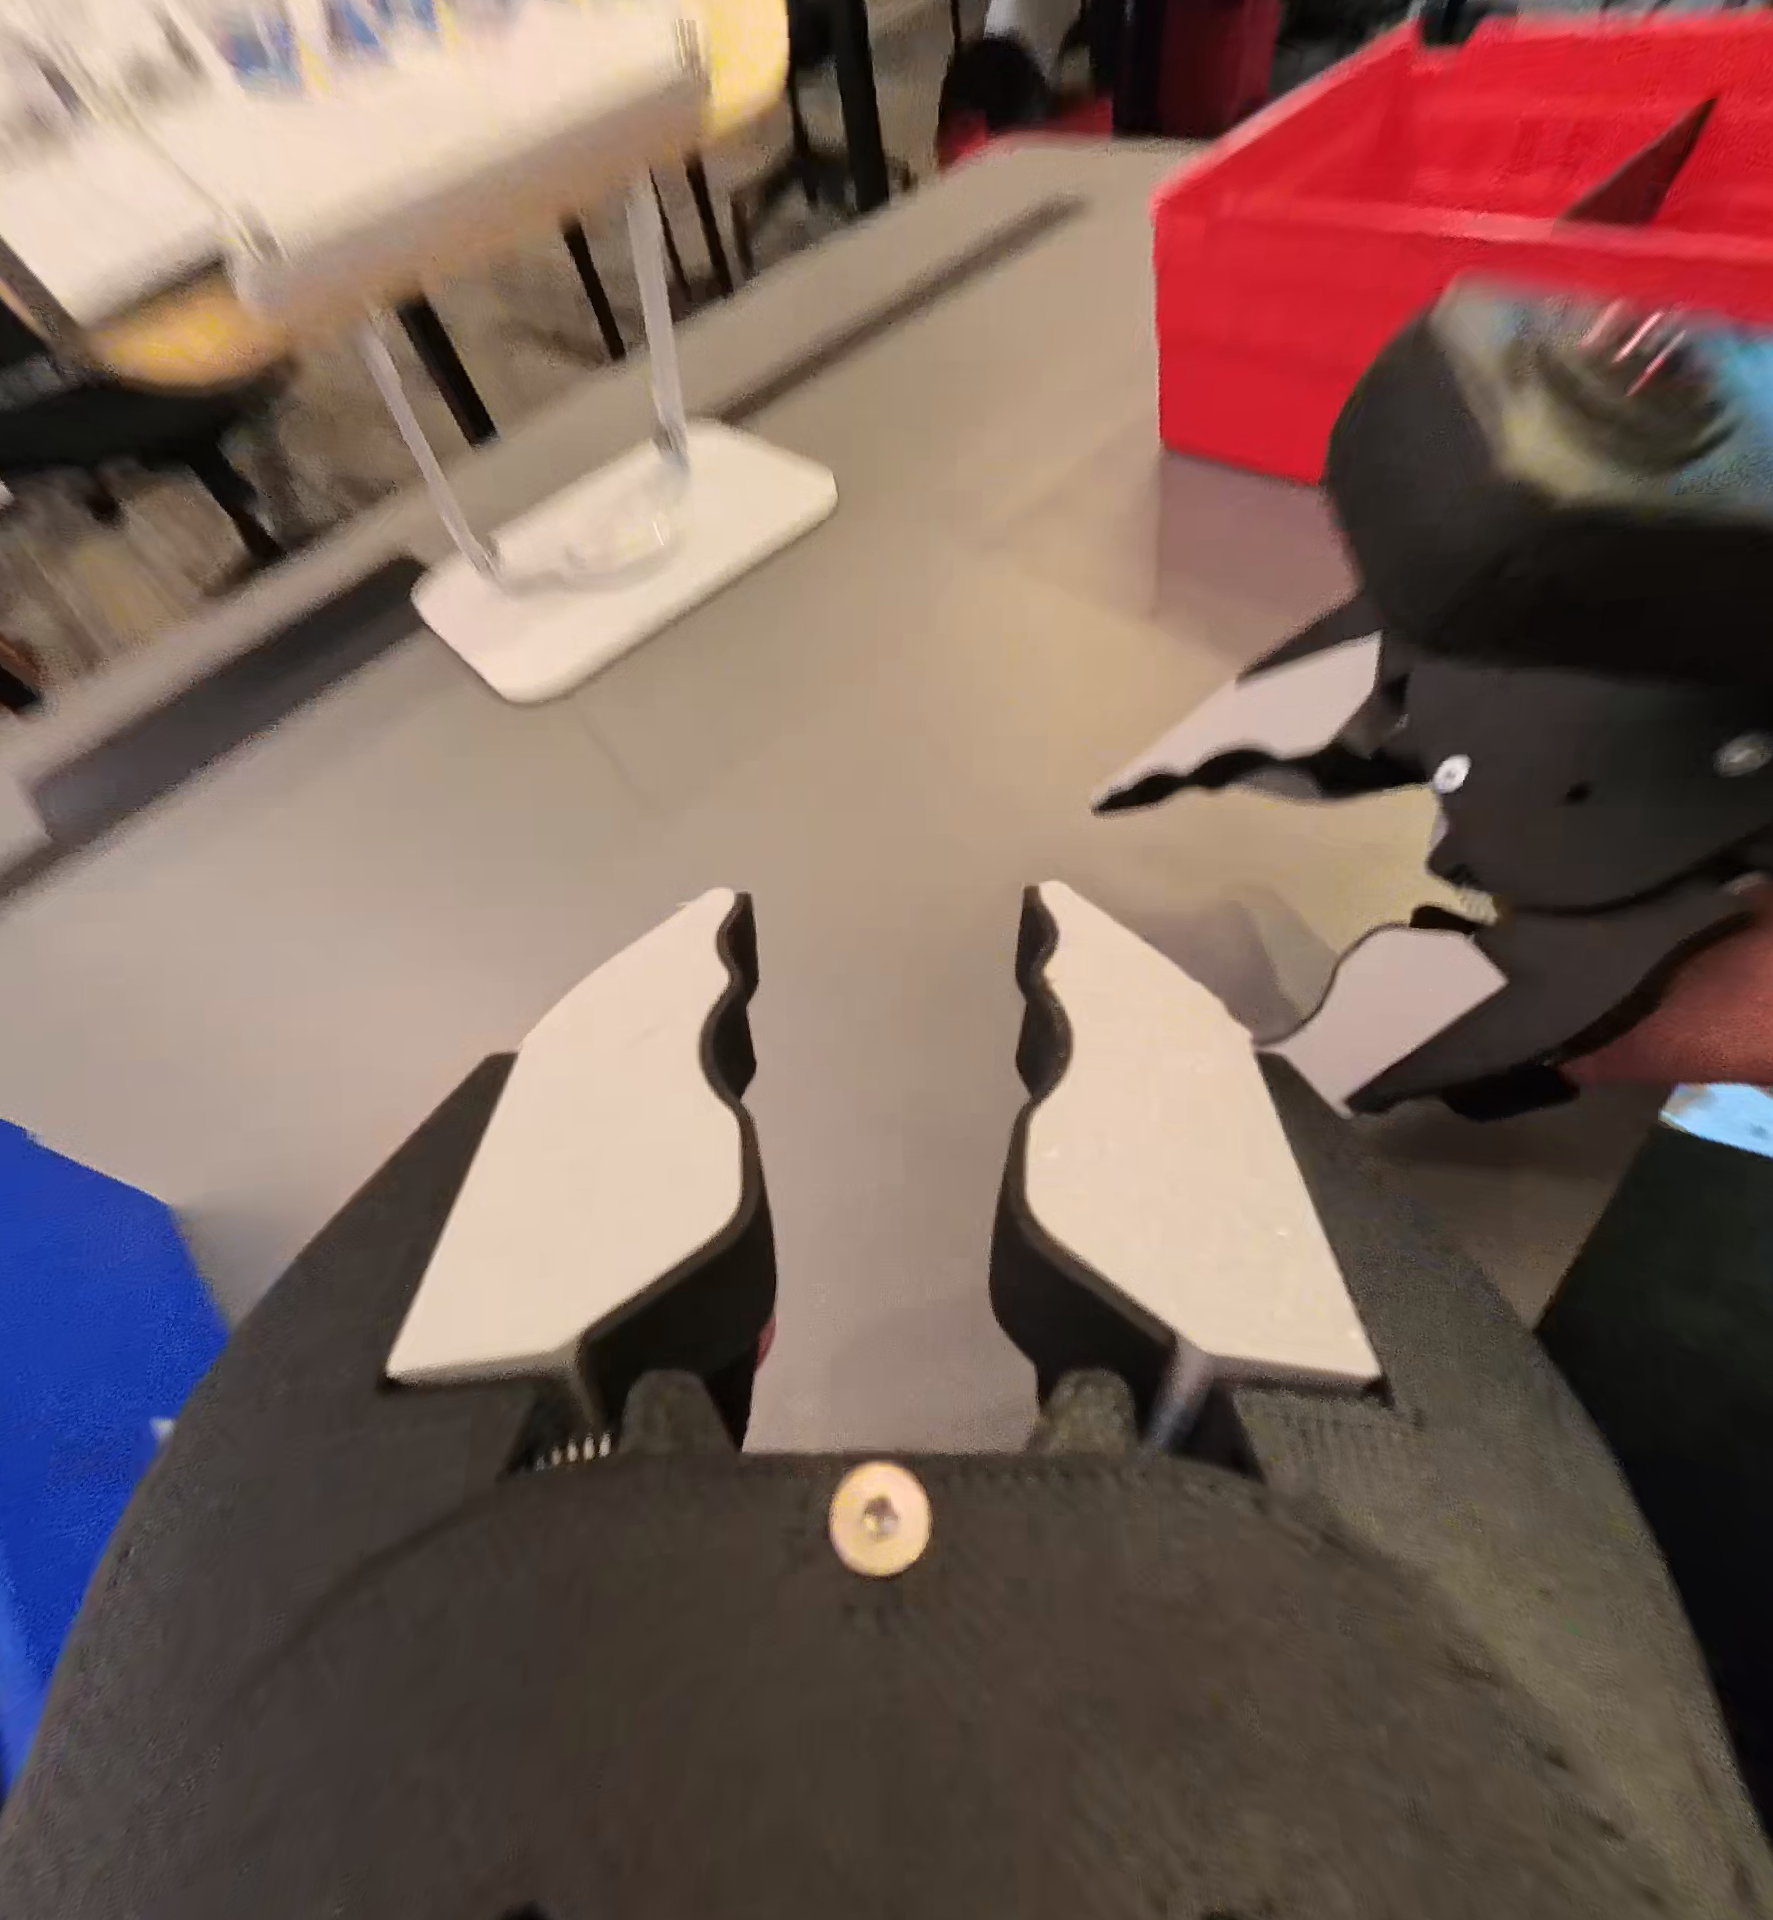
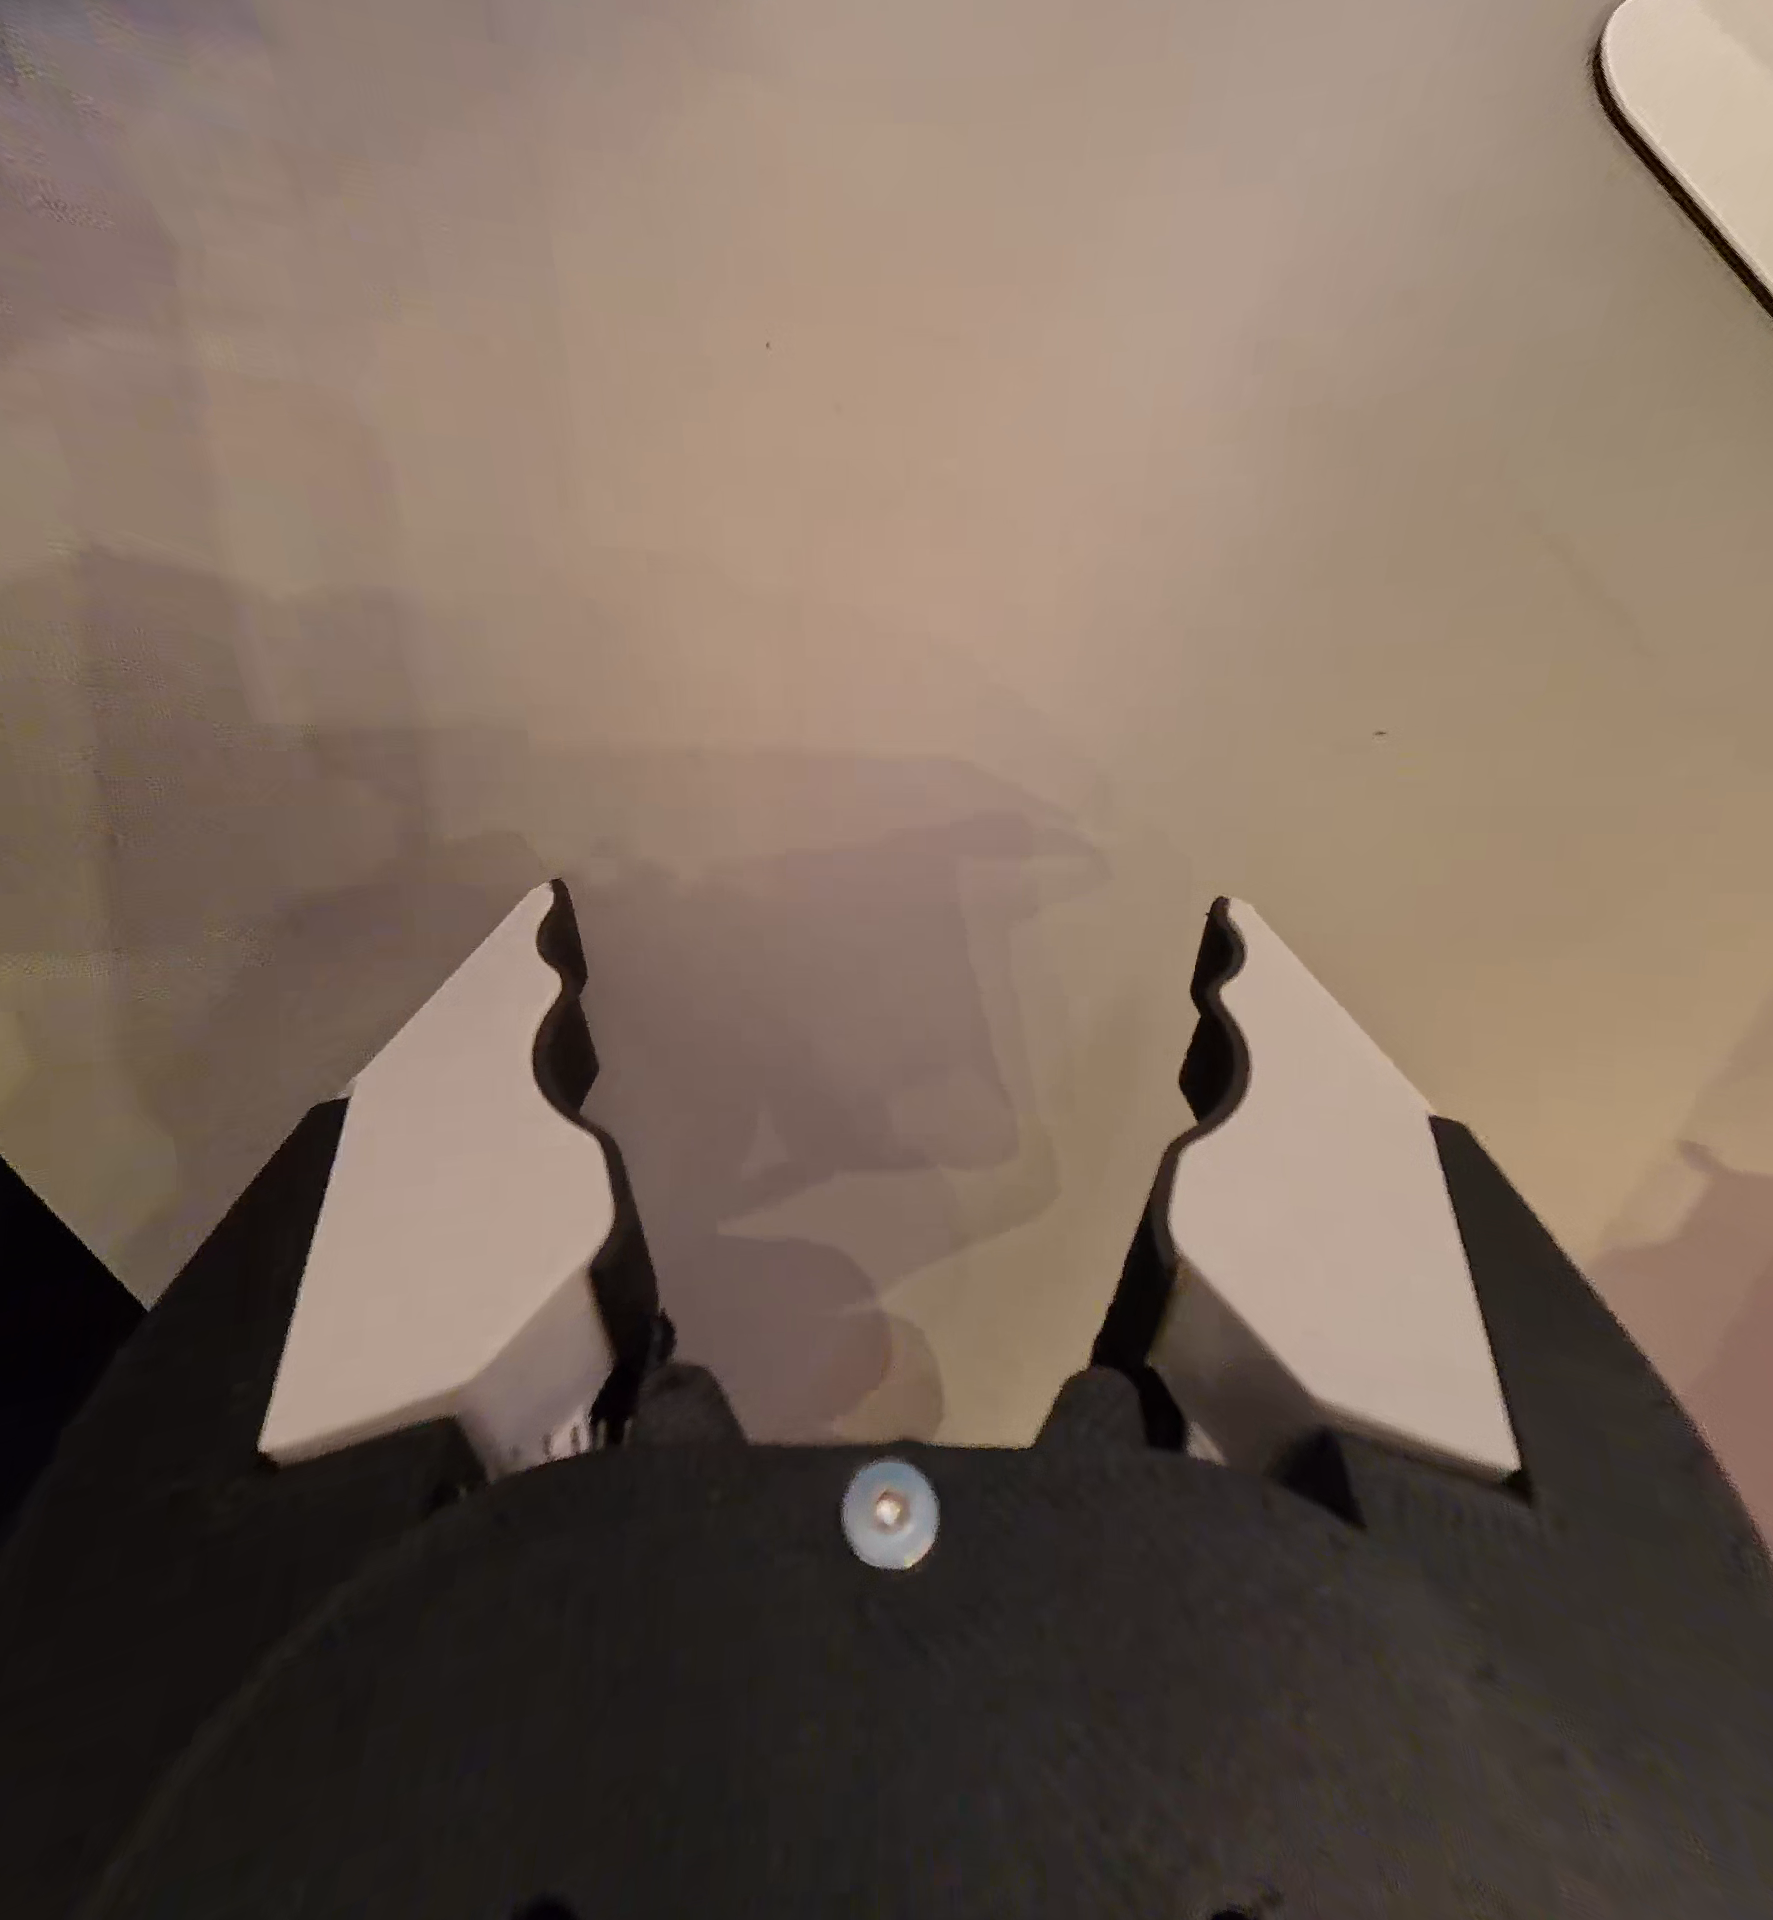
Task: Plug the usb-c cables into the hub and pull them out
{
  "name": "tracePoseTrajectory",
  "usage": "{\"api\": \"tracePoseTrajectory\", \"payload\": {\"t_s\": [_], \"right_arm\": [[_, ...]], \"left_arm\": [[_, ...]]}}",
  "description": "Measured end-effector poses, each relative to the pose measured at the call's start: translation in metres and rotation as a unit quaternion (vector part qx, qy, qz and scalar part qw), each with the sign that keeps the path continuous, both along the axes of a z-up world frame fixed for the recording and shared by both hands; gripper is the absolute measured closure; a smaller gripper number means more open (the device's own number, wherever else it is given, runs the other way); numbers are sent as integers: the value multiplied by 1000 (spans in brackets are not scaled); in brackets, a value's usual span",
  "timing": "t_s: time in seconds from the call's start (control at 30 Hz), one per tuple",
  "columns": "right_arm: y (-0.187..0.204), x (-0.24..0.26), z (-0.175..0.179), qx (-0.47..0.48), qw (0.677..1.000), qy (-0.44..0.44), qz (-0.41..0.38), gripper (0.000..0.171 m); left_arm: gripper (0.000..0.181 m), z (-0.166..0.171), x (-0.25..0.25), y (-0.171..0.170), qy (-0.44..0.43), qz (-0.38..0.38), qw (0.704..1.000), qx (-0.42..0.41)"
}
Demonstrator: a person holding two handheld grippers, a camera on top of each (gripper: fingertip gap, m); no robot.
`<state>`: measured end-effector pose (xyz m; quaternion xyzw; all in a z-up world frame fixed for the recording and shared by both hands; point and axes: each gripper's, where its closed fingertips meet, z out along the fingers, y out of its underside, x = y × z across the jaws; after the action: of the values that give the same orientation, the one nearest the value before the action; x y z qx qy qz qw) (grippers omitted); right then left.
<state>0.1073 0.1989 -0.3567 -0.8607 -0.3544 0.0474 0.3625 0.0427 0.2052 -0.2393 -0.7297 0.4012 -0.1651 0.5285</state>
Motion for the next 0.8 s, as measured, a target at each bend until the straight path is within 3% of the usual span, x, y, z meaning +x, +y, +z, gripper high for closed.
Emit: {"api": "tracePoseTrajectory", "payload": {"t_s": [0.17,0.3,0.43,0.6,0.8], "right_arm": [[1,5,0,1,1000,1,-4,57],[2,7,0,-1,1000,5,-6,57],[2,6,-1,-3,1000,9,-6,57],[2,6,-1,-4,1000,11,-5,57],[3,6,-2,-7,1000,21,-6,58]], "left_arm": [[138,97,-57,35,23,65,984,164],[137,140,-128,72,51,133,970,198],[132,111,-188,111,138,181,963,147],[130,40,-221,141,265,165,946,88],[130,0,-224,162,283,156,945,50]]}}
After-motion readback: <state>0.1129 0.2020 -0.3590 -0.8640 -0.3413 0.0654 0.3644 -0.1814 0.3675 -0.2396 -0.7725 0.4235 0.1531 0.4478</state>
